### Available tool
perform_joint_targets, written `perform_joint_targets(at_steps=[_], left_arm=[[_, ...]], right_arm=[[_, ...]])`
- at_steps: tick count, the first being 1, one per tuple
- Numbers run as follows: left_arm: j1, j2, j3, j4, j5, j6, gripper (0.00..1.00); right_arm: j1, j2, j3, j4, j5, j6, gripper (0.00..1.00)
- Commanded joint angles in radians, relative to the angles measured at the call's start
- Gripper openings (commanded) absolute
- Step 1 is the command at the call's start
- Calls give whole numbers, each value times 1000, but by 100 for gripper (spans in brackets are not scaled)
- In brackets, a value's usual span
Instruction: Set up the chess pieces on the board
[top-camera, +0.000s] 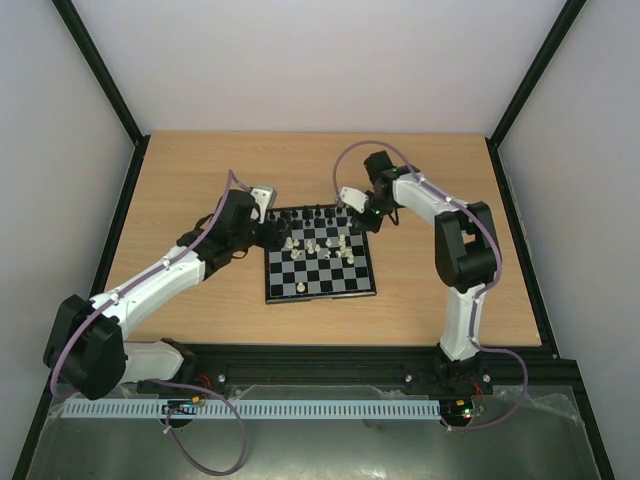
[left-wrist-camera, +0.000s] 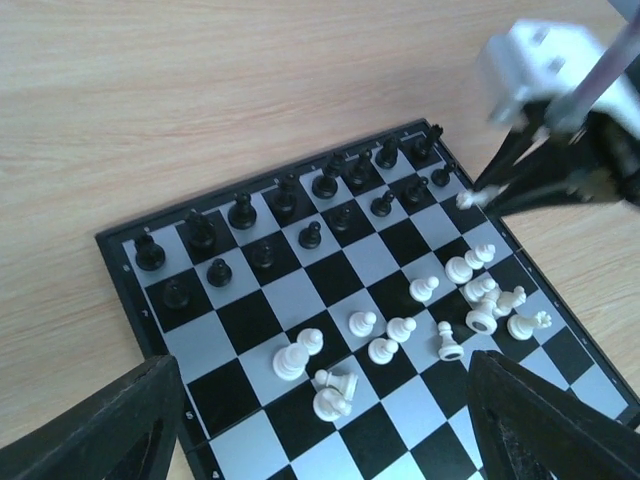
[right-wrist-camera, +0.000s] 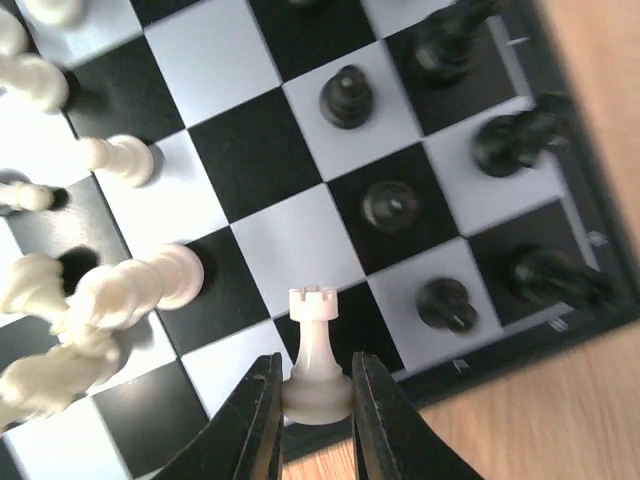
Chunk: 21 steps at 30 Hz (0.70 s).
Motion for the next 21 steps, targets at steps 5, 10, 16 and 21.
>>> perform_joint_targets(at_steps=[5, 10, 16, 21], left_arm=[[8, 96, 78, -20, 169, -147, 76], [9, 156, 95, 61, 376, -240, 67], [6, 254, 82, 297, 700, -409, 61], [-10, 328, 87, 423, 816, -504, 57]], right_arm=[[-39, -279, -89, -37, -177, 206, 17], [-37, -432, -245, 18, -322, 305, 18], [-13, -566, -396, 81, -433, 362, 20], [5, -619, -464, 127, -455, 387, 20]])
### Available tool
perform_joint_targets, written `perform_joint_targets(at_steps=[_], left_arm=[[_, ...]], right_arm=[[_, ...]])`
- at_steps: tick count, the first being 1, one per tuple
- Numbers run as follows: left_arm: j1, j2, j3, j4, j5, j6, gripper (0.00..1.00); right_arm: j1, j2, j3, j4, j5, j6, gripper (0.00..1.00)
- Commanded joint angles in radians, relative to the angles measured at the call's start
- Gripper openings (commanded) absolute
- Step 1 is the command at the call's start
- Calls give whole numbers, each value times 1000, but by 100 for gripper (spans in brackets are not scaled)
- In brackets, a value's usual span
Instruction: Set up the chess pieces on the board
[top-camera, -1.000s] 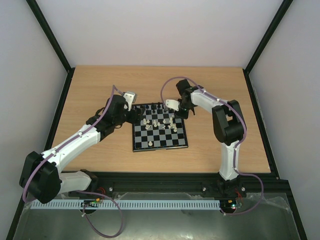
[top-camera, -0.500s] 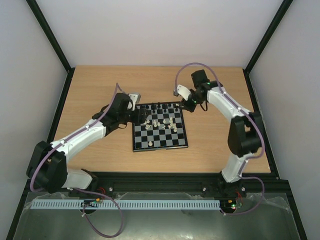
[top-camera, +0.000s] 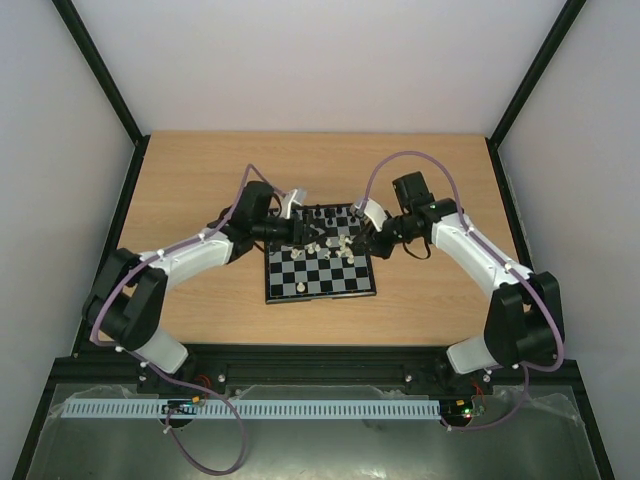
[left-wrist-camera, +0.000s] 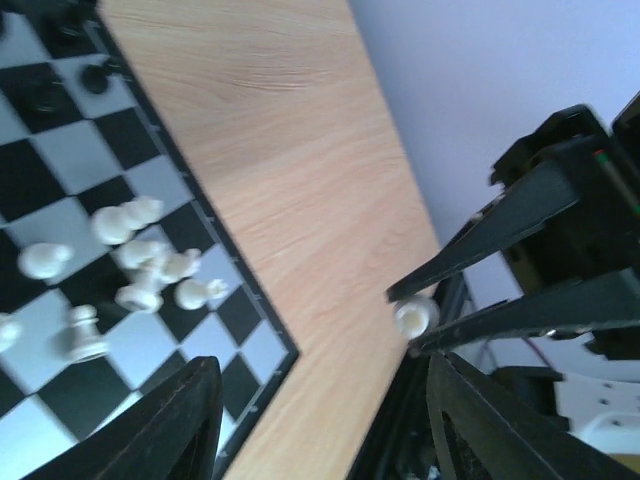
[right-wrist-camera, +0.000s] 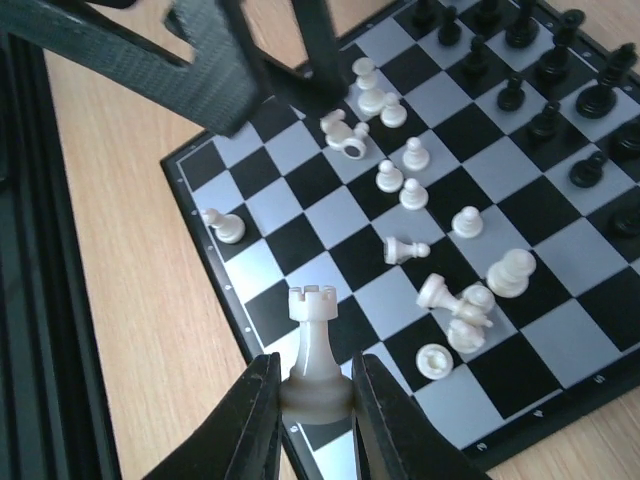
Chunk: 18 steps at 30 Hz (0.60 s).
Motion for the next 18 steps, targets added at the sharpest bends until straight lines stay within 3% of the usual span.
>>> perform_joint_targets(at_steps=[1, 6, 18], left_arm=[[-19, 46, 22, 167, 177, -119, 57], [-59, 87, 44, 173, 184, -130, 53], [-98, 129, 65, 164, 216, -138, 30]], right_arm=[[21, -52, -48, 52, -82, 48, 20], [46, -64, -85, 78, -93, 60, 21], [62, -69, -102, 106, -82, 84, 21]])
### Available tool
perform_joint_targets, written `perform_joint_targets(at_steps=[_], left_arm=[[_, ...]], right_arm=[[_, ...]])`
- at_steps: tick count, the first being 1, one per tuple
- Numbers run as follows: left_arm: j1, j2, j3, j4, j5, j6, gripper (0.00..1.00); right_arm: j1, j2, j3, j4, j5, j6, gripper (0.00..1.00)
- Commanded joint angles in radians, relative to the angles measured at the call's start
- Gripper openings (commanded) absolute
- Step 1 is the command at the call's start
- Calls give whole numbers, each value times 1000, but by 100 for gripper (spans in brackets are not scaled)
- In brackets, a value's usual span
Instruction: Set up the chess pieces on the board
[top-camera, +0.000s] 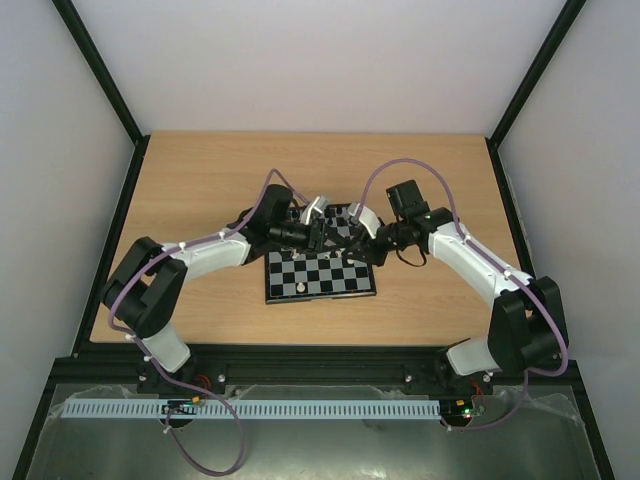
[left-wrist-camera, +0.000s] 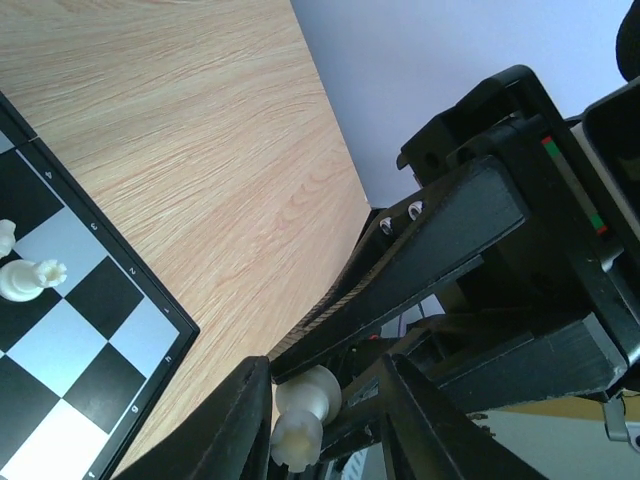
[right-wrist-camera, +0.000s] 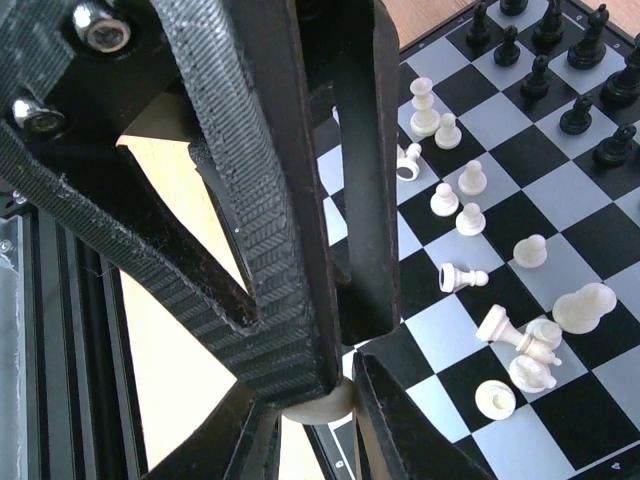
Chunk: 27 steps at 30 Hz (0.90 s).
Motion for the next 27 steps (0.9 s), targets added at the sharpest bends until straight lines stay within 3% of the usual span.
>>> perform_joint_targets(at_steps=[1, 7, 17, 19, 23, 27], left_arm=[[-2, 10, 19, 6, 34, 2, 29], [-2, -1, 7, -17, 37, 9, 26], [-1, -13, -5, -69, 22, 42, 8], [4, -24, 2, -121, -5, 78, 7], [13, -85, 50, -348, -145, 224, 6], [-5, -176, 76, -592, -423, 374, 6]], right_arm=[[4, -19, -17, 18, -23, 19, 21], [4, -14, -24, 30, -15, 27, 21], [4, -4, -36, 50, -6, 41, 21], [4, -4, -42, 52, -11, 41, 25], [4, -13, -51, 33, -29, 26, 39], [2, -22, -71, 24, -47, 14, 47]])
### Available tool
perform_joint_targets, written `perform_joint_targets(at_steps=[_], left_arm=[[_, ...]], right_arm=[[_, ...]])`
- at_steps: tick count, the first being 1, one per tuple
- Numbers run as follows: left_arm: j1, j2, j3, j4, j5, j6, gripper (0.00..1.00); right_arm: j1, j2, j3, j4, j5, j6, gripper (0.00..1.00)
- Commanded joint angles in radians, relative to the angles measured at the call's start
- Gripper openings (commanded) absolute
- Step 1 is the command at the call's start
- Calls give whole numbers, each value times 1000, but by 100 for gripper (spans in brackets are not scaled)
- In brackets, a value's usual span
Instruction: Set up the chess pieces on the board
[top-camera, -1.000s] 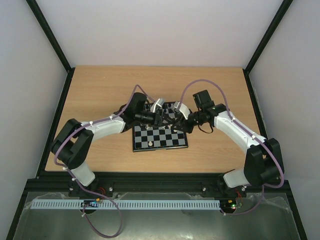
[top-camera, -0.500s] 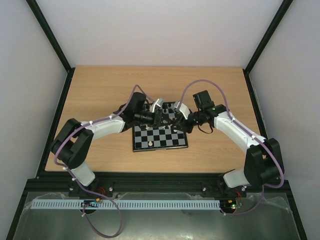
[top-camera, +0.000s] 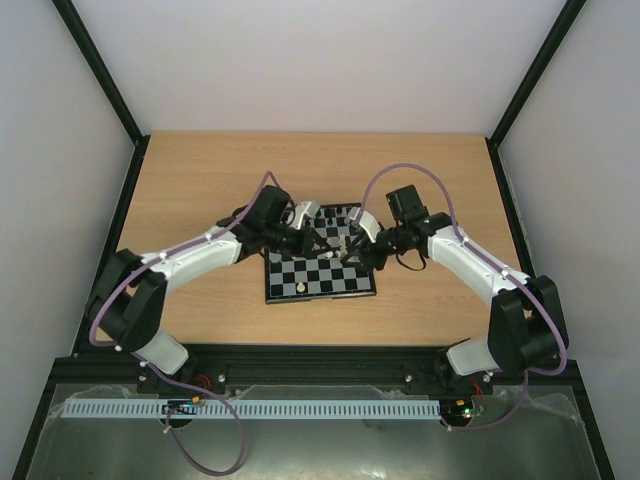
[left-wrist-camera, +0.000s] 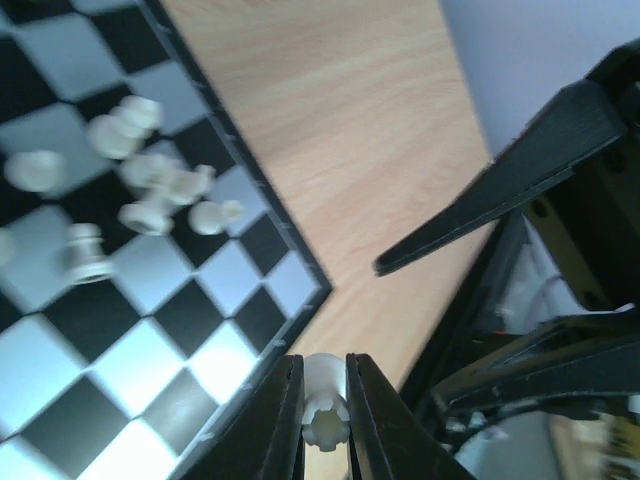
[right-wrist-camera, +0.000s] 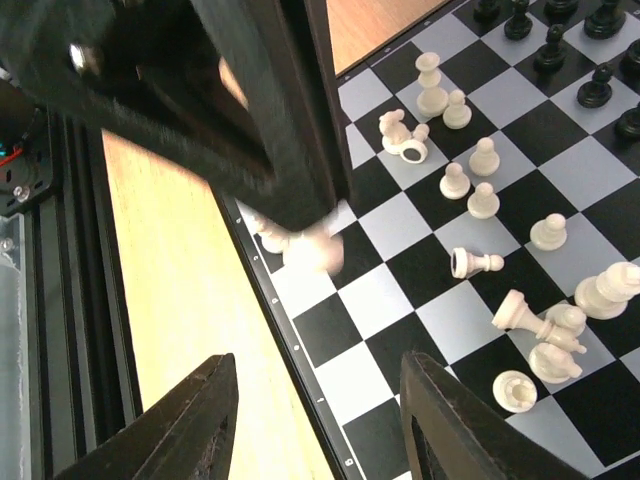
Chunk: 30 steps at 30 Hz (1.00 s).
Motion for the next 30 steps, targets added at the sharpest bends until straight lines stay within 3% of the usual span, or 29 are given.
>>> perform_joint_targets(at_steps=[1, 5, 11, 19, 30], left_arm=[[-31, -129, 52, -315, -354, 206, 6], [-119, -174, 33, -437, -659, 214, 6], [-212, -235, -54, -518, -857, 117, 6], [-252, -240, -135, -562, -910, 48, 7], [-251, -179, -176, -485, -854, 39, 8]], right_arm=[[2, -22, -31, -17, -35, -14, 48], [1, -15, -37, 39, 39, 40, 49], [1, -10, -47, 66, 87, 65, 49], [1, -7, -52, 67, 92, 64, 49], [1, 2, -55, 64, 89, 58, 50]])
